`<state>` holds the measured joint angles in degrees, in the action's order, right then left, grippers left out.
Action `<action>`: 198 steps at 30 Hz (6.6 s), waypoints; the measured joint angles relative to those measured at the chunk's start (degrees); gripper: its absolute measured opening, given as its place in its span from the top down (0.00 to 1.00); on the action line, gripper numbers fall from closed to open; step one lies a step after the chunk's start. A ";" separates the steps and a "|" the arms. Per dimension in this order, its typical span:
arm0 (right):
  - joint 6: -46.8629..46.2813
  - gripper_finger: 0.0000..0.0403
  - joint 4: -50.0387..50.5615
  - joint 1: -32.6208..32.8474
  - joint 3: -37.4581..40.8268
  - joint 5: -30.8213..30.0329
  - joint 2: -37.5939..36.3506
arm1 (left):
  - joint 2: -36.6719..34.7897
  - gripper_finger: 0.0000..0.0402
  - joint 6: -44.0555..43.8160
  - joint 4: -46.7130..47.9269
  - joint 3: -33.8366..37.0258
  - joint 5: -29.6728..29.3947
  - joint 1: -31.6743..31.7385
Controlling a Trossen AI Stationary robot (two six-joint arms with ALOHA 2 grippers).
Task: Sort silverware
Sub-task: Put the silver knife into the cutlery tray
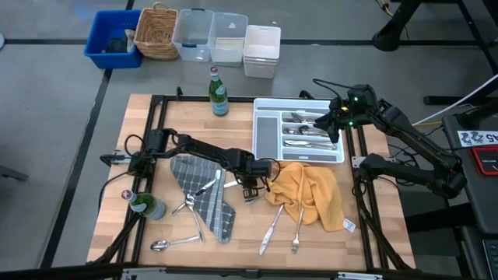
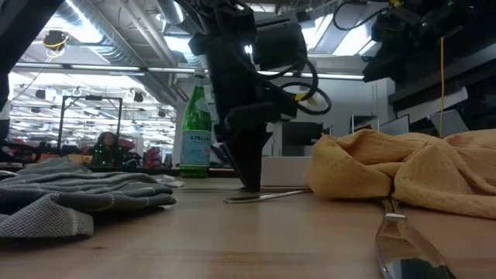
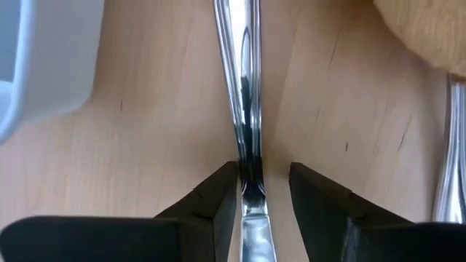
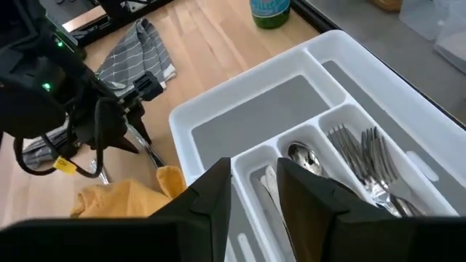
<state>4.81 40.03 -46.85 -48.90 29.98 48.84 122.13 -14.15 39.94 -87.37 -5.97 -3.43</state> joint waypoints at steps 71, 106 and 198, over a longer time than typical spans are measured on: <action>6.13 0.71 -3.06 -0.04 -0.06 1.99 0.04 | -3.21 0.80 -3.54 4.30 -0.46 3.41 3.59; -0.07 0.71 -27.09 -0.04 23.51 9.55 -5.22 | -2.15 0.71 5.62 0.86 2.62 3.38 2.65; -11.11 0.71 -50.49 -0.04 36.61 13.14 -5.25 | -1.42 0.89 -13.26 2.58 -0.51 6.33 2.76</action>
<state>-6.30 -10.46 -46.89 -12.29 43.11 43.59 120.71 -27.41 42.51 -87.88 0.36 -0.67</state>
